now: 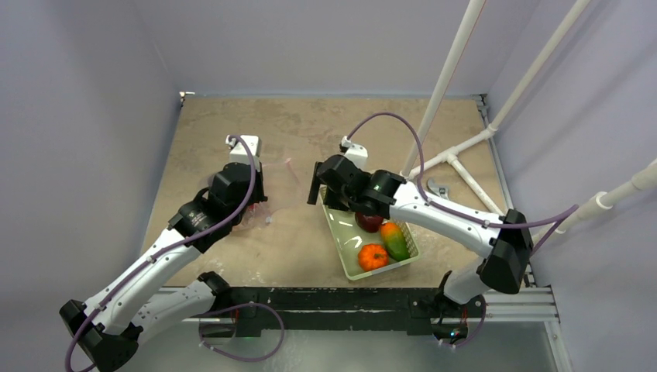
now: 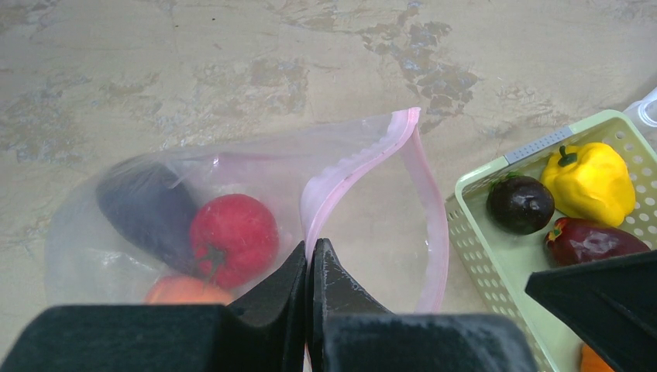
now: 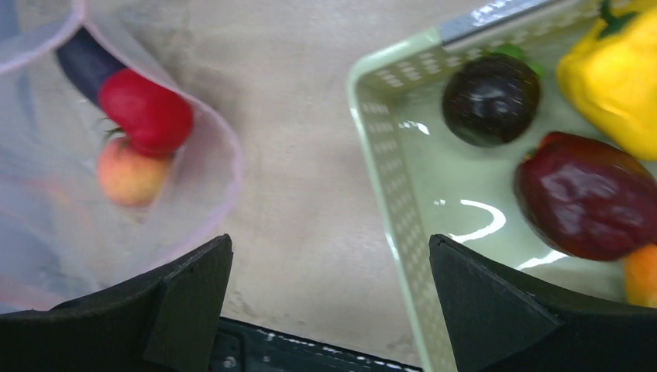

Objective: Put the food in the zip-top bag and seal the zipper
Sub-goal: Pick up the fake vegetable from the bin.

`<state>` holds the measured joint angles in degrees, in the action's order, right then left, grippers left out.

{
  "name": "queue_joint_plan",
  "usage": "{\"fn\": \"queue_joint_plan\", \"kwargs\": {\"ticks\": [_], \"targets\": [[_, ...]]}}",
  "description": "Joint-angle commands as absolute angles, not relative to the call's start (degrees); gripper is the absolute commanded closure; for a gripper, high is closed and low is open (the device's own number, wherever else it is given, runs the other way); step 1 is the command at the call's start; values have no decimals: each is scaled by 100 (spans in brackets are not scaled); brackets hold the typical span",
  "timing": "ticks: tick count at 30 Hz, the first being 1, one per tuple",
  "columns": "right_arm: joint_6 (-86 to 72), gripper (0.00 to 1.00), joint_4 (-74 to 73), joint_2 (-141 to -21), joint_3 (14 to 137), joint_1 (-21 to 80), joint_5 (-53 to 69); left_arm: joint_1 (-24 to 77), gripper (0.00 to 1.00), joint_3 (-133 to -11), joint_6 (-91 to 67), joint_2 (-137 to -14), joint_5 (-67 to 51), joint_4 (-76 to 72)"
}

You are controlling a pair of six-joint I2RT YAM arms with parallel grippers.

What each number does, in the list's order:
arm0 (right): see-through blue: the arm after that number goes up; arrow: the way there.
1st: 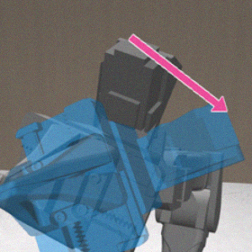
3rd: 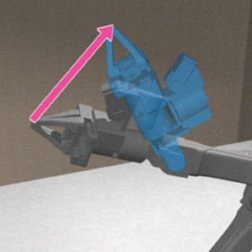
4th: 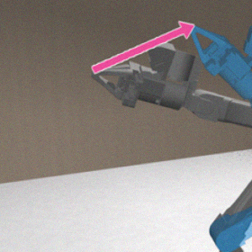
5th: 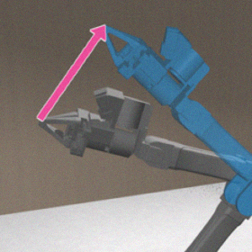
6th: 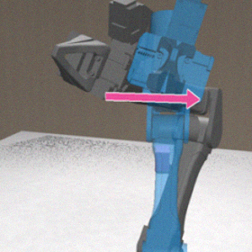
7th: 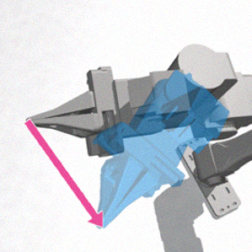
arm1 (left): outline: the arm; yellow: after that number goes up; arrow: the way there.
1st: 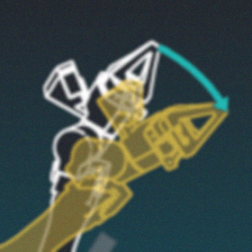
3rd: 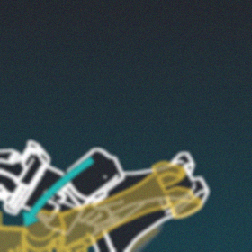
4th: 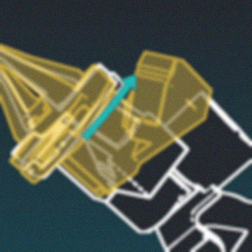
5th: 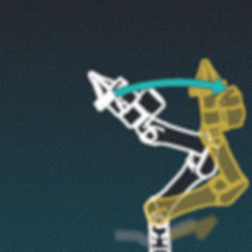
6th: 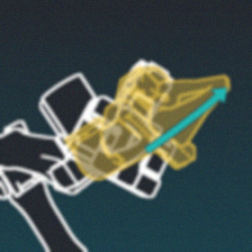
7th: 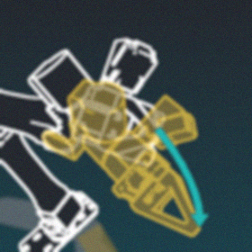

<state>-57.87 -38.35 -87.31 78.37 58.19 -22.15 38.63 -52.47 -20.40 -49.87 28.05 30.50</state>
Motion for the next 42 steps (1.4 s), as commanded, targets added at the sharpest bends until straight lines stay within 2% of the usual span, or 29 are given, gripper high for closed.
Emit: {"fn": "queue_joint_plan", "kwargs": {"ticks": [1, 22, 42], "targets": [[-6109, 1, -4427, -8429, 7528, 5786, -2602, 3855, 100, -5204, -2039, -4996, 2778, 2804], [-5313, 1, -4209, -8197, 6533, 4372, -2757, 3852, 100, -5213, -2034, -5023, 2848, 2817], [-4093, 1, -3109, -8550, 5880, 4005, -1629, 3854, 100, -5224, -2021, -5062, 2883, 2830]]}}
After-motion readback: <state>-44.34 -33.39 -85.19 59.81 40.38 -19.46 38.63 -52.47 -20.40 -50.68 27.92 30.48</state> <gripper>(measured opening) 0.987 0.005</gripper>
